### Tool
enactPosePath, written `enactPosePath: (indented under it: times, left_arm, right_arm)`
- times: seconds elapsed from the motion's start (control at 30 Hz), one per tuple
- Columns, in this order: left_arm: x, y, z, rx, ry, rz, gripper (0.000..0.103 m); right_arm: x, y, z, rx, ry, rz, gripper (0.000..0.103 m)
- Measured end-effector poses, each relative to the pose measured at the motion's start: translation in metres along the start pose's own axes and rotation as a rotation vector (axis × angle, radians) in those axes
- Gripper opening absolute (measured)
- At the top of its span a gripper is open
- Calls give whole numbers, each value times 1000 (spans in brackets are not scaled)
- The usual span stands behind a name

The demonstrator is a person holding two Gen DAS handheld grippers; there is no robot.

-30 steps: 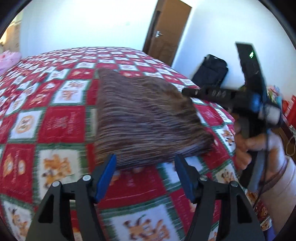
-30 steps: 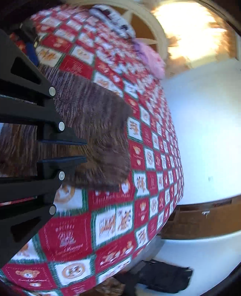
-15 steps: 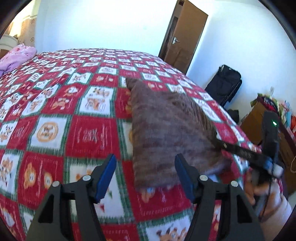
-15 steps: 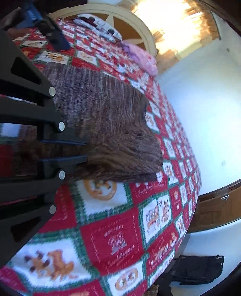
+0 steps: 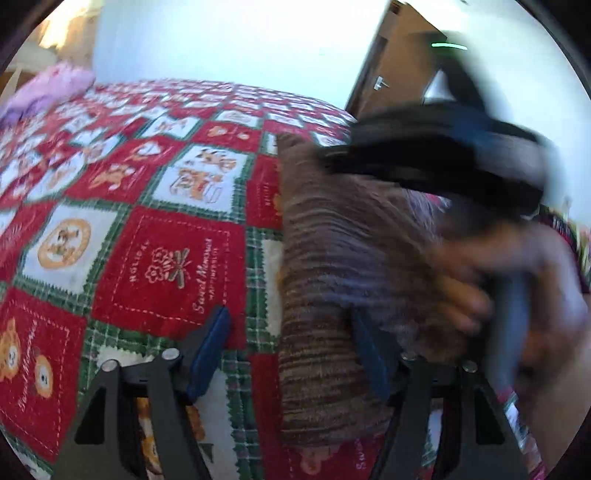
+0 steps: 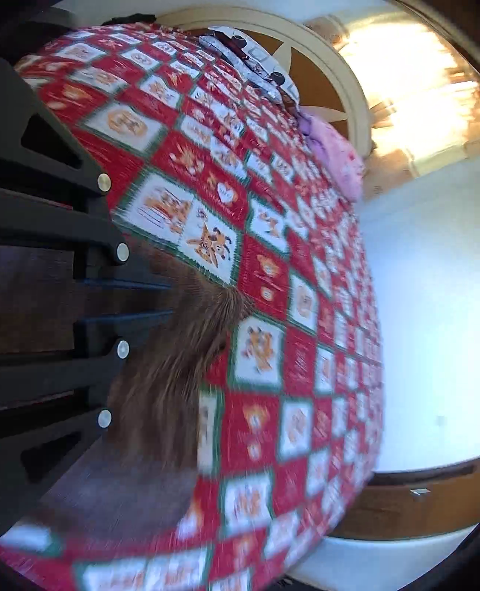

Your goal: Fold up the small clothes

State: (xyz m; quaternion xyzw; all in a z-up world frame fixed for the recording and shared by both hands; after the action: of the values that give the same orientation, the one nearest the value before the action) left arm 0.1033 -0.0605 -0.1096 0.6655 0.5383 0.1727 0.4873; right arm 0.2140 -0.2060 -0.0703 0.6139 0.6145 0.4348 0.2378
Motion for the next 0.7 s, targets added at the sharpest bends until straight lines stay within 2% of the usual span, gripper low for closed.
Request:
enactPosePath:
  times: [0.03, 0.07, 0.13, 0.4, 0.47, 0.57, 0.7]
  left_arm:
    - [-1, 0, 1, 7, -7, 1, 79]
    - [-1, 0, 3, 14, -12, 1, 81]
    - [-4, 0, 4, 17, -42, 1, 91]
    - [-8, 0, 7, 28, -49, 23, 94]
    - [-8, -1, 8, 28, -46, 35, 94]
    - [-8, -2, 10, 34, -36, 54, 94]
    - [-13, -4, 11, 43, -9, 95, 95]
  right_arm:
    - [-1, -8, 21, 51, 16, 19, 10]
    - [-3, -12, 33, 35, 25, 26, 10]
    - [-9, -7, 42, 27, 25, 82, 10]
    - [-14, -5, 39, 7, 8, 127, 10]
    - [-17, -2, 26, -2, -7, 144, 11]
    - [-26, 4, -22, -80, -13, 166, 12]
    - [-46, -12, -83, -95, -120, 85, 12]
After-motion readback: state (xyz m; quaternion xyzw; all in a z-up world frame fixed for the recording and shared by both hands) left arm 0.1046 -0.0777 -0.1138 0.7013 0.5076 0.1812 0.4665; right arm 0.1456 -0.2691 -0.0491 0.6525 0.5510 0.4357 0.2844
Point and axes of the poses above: each gripper's, at about its wrist camera, not at the fingertips, and z roughly the way its jaws point, x to its left, y to its top, the point moved 5 cm from there along z, roughly the way its jaws point, and after that the axes turned 15 degrees about -x, right-handed, at the moved point
